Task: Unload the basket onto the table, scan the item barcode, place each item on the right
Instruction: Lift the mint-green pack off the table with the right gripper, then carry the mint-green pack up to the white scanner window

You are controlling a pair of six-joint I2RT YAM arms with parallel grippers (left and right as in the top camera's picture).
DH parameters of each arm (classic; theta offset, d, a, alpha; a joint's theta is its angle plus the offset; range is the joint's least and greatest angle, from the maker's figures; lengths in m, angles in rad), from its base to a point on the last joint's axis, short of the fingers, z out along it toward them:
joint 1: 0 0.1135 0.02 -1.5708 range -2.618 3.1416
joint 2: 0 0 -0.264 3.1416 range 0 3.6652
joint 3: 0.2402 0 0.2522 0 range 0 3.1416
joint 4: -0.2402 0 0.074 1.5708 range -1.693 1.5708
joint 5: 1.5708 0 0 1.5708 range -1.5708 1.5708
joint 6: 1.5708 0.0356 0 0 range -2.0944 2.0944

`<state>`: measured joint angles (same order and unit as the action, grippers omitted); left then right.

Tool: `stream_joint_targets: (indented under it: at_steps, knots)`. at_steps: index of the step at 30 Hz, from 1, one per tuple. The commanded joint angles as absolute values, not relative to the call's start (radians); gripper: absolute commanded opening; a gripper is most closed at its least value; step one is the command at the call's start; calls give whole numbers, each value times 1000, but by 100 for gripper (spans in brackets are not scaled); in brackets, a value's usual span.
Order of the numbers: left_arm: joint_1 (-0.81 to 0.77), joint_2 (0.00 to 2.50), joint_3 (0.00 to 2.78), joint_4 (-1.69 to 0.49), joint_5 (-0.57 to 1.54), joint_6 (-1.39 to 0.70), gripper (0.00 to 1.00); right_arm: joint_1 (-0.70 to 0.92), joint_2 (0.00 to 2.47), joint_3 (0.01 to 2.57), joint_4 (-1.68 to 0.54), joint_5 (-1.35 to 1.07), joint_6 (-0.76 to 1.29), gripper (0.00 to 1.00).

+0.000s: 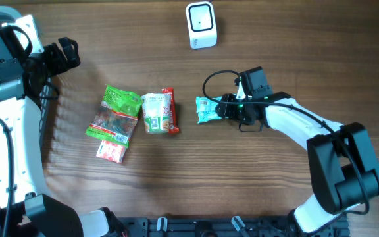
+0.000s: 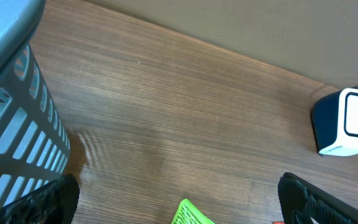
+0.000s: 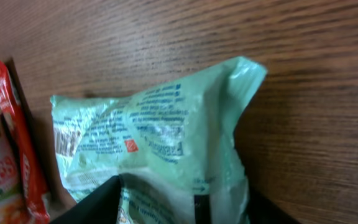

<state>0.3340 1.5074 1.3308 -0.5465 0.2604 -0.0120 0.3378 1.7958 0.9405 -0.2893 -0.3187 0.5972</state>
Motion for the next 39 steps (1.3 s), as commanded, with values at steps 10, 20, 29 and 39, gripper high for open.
stream_joint_targets:
  at_steps: [10,20,29,39]
  knots:
    - [339,1508,1343,-543,272,-7,100,271,1792,960,-276,-419,471,54]
    - [339,1508,1343,-543,273,-7,100,415,1794,955,-283,-155,786,24]
    - [339,1508,1343,-543,272,-7,100,240,1427,956,-350,-540,335,4]
    - [339,1508,1343,-543,273,-7,100,235,1213,1123,-712,-451,224,4]
